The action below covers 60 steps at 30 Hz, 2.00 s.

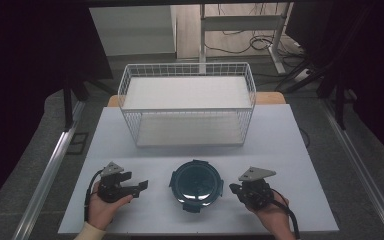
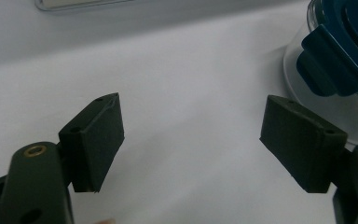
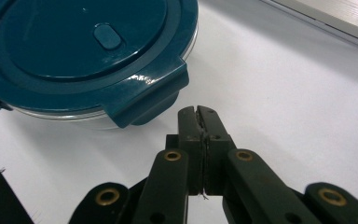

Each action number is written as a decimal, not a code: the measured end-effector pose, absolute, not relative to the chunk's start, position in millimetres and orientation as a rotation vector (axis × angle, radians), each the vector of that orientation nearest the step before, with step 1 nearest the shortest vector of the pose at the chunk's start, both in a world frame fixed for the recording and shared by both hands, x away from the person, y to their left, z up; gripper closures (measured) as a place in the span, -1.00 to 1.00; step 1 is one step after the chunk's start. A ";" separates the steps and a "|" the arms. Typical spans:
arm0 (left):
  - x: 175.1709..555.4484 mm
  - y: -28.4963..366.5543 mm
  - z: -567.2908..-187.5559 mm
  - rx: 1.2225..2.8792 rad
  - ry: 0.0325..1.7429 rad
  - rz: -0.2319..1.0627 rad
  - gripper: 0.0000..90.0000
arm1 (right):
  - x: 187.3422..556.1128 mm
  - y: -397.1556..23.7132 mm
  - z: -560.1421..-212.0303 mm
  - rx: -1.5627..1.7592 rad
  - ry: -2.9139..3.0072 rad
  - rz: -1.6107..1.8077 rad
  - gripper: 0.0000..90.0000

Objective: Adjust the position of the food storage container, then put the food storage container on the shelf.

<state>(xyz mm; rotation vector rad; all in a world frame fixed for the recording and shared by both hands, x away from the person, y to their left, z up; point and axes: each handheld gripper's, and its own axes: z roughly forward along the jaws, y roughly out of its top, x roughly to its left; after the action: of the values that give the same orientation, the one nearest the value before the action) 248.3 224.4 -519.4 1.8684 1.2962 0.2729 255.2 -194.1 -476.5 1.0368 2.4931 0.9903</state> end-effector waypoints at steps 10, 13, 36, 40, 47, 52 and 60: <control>246.1 223.3 -515.5 1.856 1.283 0.272 -0.55 | 251.5 -207.2 -476.6 1.072 2.459 1.002 0.95; 245.2 222.9 -514.4 1.852 1.279 0.267 -0.55 | 248.1 -213.2 -477.1 1.088 2.446 1.009 0.92; 232.4 201.5 -482.4 1.766 1.122 0.123 -0.63 | 236.5 -222.9 -463.8 1.183 2.272 1.286 -0.56; 233.4 198.1 -479.9 1.766 1.115 0.108 -0.63 | 237.2 -221.5 -462.0 1.181 2.273 1.287 -0.57; 238.3 190.6 -470.9 1.762 1.087 0.104 -0.62 | 238.7 -215.7 -456.1 1.192 2.269 1.321 -0.58; 241.8 182.2 -465.2 1.748 1.078 0.069 -0.64 | 240.6 -208.7 -455.5 1.255 2.279 1.348 -0.63; 255.6 171.0 -465.8 1.749 1.085 -0.024 -0.67 | 250.6 -201.0 -457.5 1.358 2.269 1.353 -0.69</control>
<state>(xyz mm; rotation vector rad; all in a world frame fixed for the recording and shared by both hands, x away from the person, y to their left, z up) 255.6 171.0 -465.8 1.7495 1.0848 -0.0241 250.6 -201.0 -457.5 1.3579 2.2692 1.3526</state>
